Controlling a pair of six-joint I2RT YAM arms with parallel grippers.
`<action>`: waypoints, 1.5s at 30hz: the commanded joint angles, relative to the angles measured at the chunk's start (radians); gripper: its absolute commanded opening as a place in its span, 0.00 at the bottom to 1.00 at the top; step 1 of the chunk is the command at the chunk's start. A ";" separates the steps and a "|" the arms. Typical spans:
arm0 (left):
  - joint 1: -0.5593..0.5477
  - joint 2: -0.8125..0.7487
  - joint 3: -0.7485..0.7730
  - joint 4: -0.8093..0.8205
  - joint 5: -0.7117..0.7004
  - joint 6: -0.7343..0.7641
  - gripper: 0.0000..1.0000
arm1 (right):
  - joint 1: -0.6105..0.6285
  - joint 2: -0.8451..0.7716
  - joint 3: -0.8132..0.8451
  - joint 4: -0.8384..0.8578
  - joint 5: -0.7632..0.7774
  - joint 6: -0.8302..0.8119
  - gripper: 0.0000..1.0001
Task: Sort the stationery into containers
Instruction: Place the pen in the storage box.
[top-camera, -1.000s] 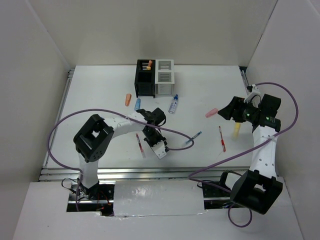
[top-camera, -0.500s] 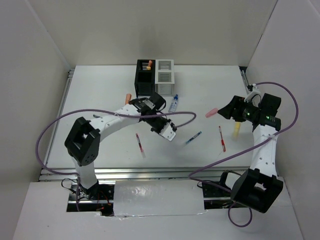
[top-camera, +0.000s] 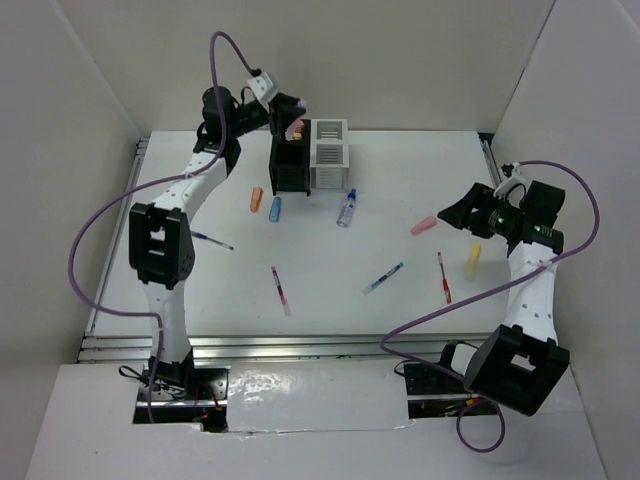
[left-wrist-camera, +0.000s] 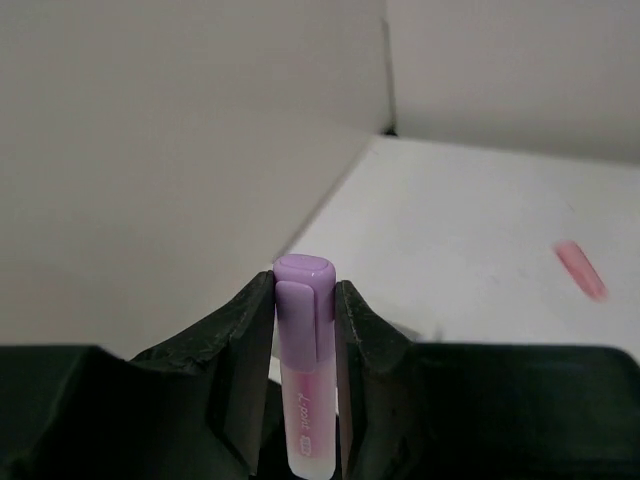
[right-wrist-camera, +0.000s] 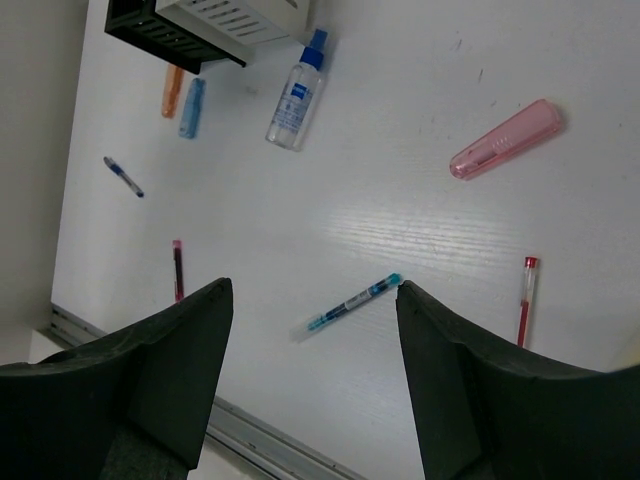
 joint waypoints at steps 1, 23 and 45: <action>0.010 0.157 0.201 0.320 -0.122 -0.314 0.00 | -0.011 0.019 0.053 0.057 0.001 0.035 0.73; 0.063 0.541 0.504 0.442 -0.423 -0.303 0.00 | 0.082 0.156 0.119 0.080 0.098 0.032 0.72; 0.068 0.529 0.353 0.479 -0.384 -0.354 0.55 | 0.170 0.214 0.191 0.080 0.138 0.012 0.72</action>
